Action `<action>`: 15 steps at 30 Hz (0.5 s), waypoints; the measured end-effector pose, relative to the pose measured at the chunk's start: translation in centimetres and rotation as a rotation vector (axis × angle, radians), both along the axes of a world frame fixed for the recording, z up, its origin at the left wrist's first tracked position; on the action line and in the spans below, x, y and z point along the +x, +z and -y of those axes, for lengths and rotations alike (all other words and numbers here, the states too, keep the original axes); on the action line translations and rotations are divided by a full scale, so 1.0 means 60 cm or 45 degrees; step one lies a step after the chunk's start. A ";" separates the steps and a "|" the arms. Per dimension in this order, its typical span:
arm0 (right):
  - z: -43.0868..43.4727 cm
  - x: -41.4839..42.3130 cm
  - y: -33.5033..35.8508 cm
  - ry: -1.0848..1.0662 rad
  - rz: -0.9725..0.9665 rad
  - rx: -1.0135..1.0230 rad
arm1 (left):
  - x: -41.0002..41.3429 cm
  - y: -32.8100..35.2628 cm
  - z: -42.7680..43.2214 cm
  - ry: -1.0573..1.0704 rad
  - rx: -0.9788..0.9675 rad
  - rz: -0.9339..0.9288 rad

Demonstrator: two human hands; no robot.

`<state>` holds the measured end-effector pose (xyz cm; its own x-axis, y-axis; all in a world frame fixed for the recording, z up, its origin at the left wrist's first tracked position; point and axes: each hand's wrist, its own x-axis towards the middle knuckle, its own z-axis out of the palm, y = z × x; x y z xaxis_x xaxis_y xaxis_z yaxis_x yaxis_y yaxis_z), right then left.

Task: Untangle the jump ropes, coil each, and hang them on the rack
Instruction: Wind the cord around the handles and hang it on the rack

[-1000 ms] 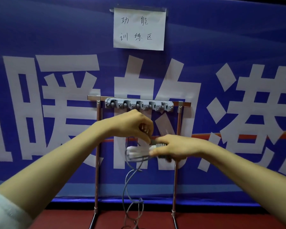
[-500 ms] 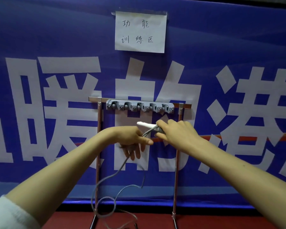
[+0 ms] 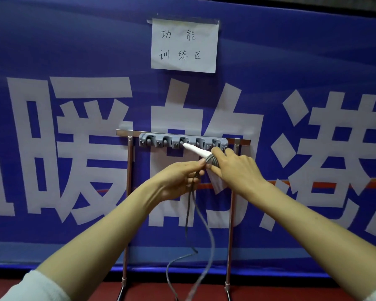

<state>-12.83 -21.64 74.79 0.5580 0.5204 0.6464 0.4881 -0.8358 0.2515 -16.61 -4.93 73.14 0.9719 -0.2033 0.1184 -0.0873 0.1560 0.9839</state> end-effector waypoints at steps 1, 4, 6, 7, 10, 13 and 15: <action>0.001 -0.002 0.000 0.057 -0.107 0.090 | -0.002 0.000 0.003 0.013 -0.021 0.016; 0.008 -0.010 0.007 0.270 -0.569 0.448 | -0.007 0.001 0.011 0.025 -0.066 -0.015; 0.015 -0.018 0.015 0.360 -0.755 0.553 | -0.007 0.000 0.013 0.074 0.026 -0.039; 0.017 -0.022 0.019 0.400 -0.813 0.572 | -0.009 0.000 0.015 0.071 0.065 -0.045; 0.016 -0.035 0.023 0.606 -1.060 0.782 | -0.011 0.005 0.025 0.003 -0.001 -0.039; 0.013 -0.036 0.022 0.712 -1.243 1.063 | -0.009 0.009 0.035 0.034 -0.075 -0.028; 0.014 -0.030 0.017 0.692 -1.272 1.127 | -0.009 0.005 0.038 0.040 -0.070 -0.016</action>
